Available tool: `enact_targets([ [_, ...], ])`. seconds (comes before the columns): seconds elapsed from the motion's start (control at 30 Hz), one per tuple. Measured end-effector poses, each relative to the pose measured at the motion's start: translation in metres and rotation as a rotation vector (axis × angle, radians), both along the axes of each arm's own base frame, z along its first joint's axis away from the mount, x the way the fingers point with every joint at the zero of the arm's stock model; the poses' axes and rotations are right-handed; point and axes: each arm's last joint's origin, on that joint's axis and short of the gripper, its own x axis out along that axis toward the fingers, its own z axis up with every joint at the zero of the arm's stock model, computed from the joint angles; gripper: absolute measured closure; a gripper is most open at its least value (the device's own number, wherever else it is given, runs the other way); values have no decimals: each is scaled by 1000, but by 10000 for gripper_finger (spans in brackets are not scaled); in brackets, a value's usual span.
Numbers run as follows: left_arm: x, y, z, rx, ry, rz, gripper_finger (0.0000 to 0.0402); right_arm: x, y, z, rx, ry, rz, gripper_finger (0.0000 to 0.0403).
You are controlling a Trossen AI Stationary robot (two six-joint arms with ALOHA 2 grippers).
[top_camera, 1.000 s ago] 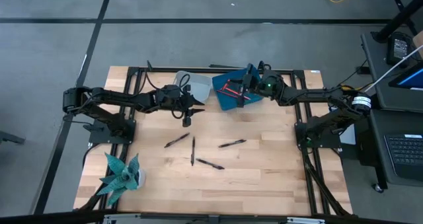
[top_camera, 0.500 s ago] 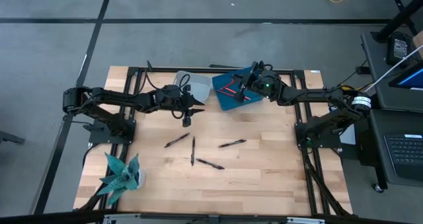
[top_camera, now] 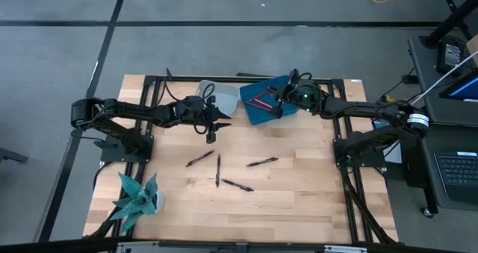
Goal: Sort pens & pencils
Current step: Put the orange pencil into the blue bin
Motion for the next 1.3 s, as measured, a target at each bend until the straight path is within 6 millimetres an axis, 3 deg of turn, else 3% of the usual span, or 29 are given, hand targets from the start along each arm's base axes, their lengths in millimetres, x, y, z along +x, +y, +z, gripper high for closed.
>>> enact_targets([
  [0.13, 0, 0, 0, -1, 0, 0, 295, -8, 2, 6, 37, -2, 61, 376],
  [0.4, 0, 0, 0, -28, -4, 11, 294, -16, -14, 0, 141, 122, 62, 376],
  [0.77, 0, 0, 0, -24, -4, 10, 294, 6, -28, 35, 220, 345, 105, 376],
  [1.3, 0, 0, 0, -24, -4, 9, 294, 43, -51, 14, 353, 654, 195, 376],
])
